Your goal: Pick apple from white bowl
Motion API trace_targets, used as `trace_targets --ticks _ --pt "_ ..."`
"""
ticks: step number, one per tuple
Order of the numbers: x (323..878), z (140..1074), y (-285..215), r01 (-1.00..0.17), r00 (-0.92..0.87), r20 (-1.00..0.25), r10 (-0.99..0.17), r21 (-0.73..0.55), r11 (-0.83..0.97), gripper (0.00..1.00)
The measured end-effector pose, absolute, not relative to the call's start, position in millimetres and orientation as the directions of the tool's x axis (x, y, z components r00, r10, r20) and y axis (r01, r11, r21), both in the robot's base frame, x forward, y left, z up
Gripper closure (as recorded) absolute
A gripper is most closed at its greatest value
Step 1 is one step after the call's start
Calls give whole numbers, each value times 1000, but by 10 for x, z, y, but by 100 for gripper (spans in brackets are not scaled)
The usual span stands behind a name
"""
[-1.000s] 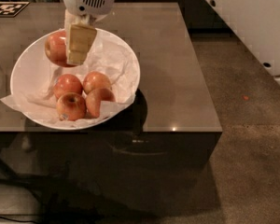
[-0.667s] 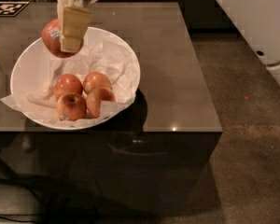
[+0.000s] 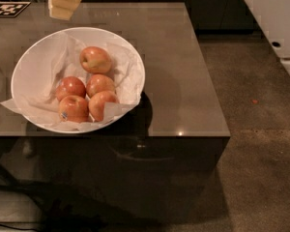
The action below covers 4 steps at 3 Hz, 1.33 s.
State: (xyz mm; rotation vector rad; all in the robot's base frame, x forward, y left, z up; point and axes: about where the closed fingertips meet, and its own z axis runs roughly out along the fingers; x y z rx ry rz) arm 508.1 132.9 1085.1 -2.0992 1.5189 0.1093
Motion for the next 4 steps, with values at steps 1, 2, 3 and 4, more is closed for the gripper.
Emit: trace_targets --ticks 1,2,3,4 --pt "5081 10851 1329 -901 361 -368 -857 -376 -218 81" --pt "5081 10852 1329 -901 361 -368 -857 -376 -218 57" --pt "5081 10852 1329 -901 361 -368 -857 -376 -218 34" --pt "5081 10852 1329 -901 361 -369 -857 -376 -218 11"
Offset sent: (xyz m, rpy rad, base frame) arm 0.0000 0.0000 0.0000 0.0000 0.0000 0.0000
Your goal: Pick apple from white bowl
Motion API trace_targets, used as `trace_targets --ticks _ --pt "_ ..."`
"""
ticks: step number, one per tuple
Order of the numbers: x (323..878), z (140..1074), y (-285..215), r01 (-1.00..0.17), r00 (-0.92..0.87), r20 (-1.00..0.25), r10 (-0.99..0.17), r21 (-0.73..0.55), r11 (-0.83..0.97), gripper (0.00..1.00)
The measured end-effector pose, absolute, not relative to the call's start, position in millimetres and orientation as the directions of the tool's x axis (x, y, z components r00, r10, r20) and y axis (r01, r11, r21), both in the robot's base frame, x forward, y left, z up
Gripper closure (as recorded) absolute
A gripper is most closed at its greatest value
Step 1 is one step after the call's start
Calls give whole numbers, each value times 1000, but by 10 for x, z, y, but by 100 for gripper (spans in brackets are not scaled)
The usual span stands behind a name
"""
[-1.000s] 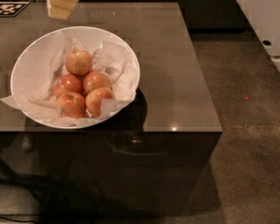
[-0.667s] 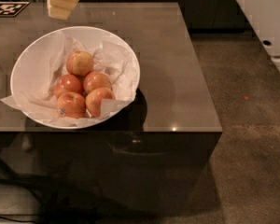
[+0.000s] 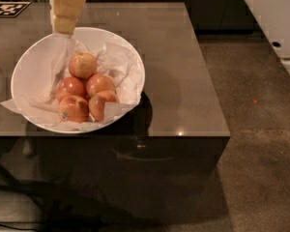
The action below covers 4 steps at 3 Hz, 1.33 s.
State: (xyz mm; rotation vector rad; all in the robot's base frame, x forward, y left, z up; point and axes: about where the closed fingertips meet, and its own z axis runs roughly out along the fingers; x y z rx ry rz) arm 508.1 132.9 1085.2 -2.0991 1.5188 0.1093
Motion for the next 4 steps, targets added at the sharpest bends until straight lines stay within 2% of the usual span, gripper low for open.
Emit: trace_targets --ticks 1,2,4 --pt "5081 10852 1329 -901 361 -369 -857 -376 -218 0" --pt "5082 10851 1329 -901 361 -369 -857 -376 -217 0" --pt "5337 10505 1301 -937 232 -415 -880 -338 -87 0"
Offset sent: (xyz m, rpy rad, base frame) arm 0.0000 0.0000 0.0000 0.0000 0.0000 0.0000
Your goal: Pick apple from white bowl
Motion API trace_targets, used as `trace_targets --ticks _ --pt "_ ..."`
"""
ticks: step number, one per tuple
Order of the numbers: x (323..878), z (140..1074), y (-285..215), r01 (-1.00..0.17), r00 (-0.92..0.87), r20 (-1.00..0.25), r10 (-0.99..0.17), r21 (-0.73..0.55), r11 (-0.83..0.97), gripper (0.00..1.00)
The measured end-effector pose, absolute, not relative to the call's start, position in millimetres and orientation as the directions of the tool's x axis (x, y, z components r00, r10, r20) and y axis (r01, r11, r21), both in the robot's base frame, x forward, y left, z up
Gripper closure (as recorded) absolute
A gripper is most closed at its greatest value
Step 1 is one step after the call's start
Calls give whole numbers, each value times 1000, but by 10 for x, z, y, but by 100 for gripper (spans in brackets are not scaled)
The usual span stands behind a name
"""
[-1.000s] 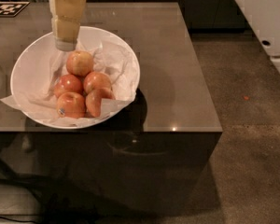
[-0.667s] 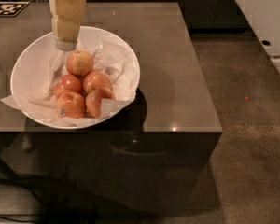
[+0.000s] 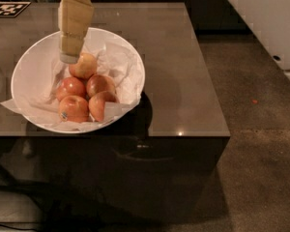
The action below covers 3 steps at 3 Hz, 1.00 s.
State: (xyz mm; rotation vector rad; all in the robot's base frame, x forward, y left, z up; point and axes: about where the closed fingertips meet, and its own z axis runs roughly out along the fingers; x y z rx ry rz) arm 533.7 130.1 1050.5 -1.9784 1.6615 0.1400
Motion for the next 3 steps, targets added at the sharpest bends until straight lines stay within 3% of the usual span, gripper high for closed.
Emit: trace_targets --ticks 3 --pt "5706 9683 1420 -985 68 -424 -903 -171 6 0"
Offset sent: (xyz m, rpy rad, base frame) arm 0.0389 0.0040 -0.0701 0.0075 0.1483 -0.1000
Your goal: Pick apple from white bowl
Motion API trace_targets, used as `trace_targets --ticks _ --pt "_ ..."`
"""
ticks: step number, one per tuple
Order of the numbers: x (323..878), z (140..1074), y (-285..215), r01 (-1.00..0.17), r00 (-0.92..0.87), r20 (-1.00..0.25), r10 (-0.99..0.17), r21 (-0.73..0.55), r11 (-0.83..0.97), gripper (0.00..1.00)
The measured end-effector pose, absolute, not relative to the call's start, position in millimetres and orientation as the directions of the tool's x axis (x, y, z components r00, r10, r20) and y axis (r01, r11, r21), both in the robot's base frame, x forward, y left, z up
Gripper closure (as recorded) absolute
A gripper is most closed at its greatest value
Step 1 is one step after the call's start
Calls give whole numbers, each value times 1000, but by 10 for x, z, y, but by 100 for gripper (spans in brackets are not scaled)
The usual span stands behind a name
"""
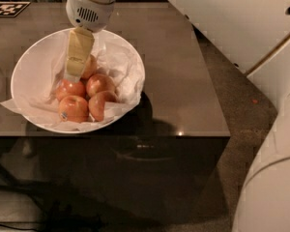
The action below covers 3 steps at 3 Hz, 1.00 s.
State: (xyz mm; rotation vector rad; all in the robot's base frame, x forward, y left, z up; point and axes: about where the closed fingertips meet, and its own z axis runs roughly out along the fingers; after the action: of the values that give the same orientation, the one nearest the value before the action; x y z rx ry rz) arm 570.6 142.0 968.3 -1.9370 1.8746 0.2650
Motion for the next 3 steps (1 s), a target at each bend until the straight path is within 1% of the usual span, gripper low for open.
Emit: trace_targets --ticks 1,2,3 --pt "5706 9683 1420 -985 68 -424 -903 -171 6 0" --pt "5706 9683 1420 -985 68 -424 -903 -171 6 7" --pt "5706 9683 1420 -985 68 -424 -903 -171 6 23"
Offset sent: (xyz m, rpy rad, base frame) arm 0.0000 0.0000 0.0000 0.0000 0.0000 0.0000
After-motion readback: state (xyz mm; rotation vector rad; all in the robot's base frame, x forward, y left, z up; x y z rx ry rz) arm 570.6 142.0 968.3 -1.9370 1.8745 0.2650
